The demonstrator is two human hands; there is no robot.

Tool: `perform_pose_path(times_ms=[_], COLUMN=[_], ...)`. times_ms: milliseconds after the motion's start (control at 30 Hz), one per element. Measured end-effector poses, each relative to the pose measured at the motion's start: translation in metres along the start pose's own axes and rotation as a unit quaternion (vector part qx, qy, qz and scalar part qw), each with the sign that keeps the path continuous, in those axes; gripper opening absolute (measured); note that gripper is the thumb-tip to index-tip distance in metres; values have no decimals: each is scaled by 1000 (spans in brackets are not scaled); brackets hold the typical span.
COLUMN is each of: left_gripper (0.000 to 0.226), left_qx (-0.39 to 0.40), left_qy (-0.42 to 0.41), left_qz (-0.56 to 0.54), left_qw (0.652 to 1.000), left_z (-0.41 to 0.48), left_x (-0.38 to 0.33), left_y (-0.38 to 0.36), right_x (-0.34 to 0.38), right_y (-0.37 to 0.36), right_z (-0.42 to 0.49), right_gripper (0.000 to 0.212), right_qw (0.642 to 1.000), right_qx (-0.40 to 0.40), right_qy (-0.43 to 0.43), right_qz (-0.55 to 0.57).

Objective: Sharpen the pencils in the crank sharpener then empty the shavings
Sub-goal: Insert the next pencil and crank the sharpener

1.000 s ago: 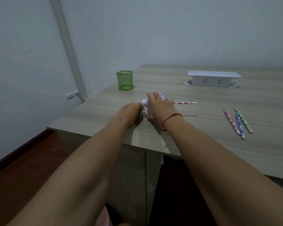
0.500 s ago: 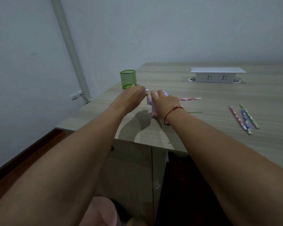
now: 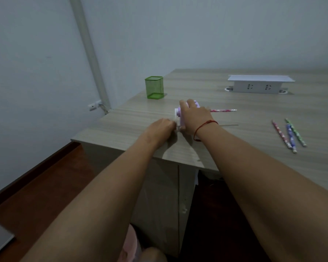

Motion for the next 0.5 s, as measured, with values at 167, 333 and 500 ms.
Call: perform_pose_path(times_ms=[167, 333, 500], left_gripper=[23, 23, 25], left_qx=[51, 23, -16], left_qy=[-29, -61, -63], left_qz=[43, 90, 98], left_qw=[997, 994, 993], left_z=[21, 43, 57], left_x=[13, 24, 27], left_y=[-15, -22, -12], right_x=[-3, -4, -4], right_y=[-3, -3, -4], right_z=[3, 4, 4], right_gripper=[76, 76, 75], right_qw=[1000, 1000, 1000], right_qx=[-19, -13, -13], right_qy=[12, 17, 22], right_qz=[15, 14, 3])
Point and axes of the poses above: each hand's wrist, its own z-axis towards the middle knuckle, its own y-axis out of the back of the hand, x = y × z, the point moved 7 cm from there along z, towards the middle knuckle, and after that the axes turned 15 degrees about -x, right-handed, at the moved point
